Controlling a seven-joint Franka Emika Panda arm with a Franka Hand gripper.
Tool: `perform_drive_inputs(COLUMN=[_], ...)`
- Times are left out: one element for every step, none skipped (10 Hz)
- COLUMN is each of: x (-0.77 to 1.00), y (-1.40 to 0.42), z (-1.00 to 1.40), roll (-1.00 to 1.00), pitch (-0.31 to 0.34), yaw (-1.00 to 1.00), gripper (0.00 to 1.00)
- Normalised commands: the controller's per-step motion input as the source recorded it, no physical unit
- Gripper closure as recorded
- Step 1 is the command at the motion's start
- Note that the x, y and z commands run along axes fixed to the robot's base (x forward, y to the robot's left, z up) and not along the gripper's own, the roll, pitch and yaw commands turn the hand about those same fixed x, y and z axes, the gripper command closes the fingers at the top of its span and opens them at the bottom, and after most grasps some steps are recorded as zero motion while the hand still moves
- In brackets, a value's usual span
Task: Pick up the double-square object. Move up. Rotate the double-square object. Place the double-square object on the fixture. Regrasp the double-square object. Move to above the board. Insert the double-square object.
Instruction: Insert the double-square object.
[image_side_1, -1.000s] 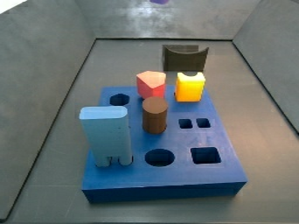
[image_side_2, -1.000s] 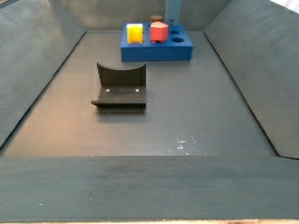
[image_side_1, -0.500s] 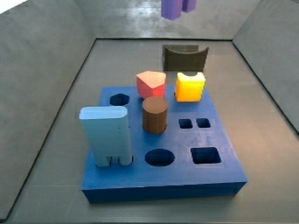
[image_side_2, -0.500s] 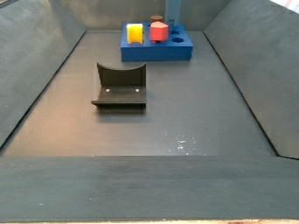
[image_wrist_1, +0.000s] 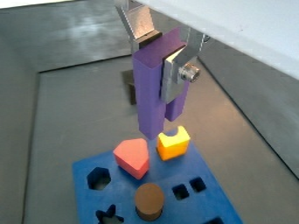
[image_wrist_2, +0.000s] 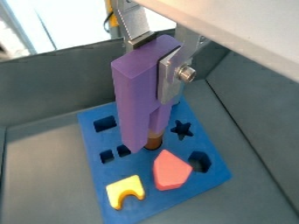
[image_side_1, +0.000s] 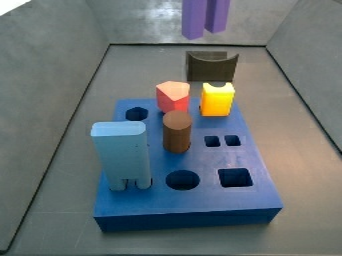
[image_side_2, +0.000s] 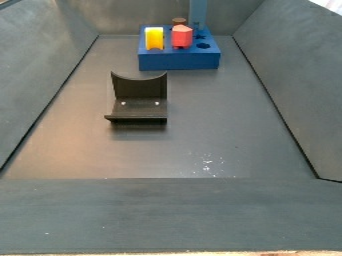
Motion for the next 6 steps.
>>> perform_drive_inputs(x=[0.47,0.55,0.51,0.5,0.34,0.0], y=[-0.21,-0.23,-0.19,-0.2,-0.13,-0.09], z=[-0.34,-0.39,-0.45,-0.43,-0.37,-0.27], roll=[0.0,0.01,0.04,0.02,-0.02,-0.09], pitch=[0.231,0.301,0.349,0.319,0.09,0.0], yaw=[-0.29,-0.16,-0.17,-0.19,-0.59,-0.91], gripper=[1.0,1.0,1.0,1.0,1.0,1.0])
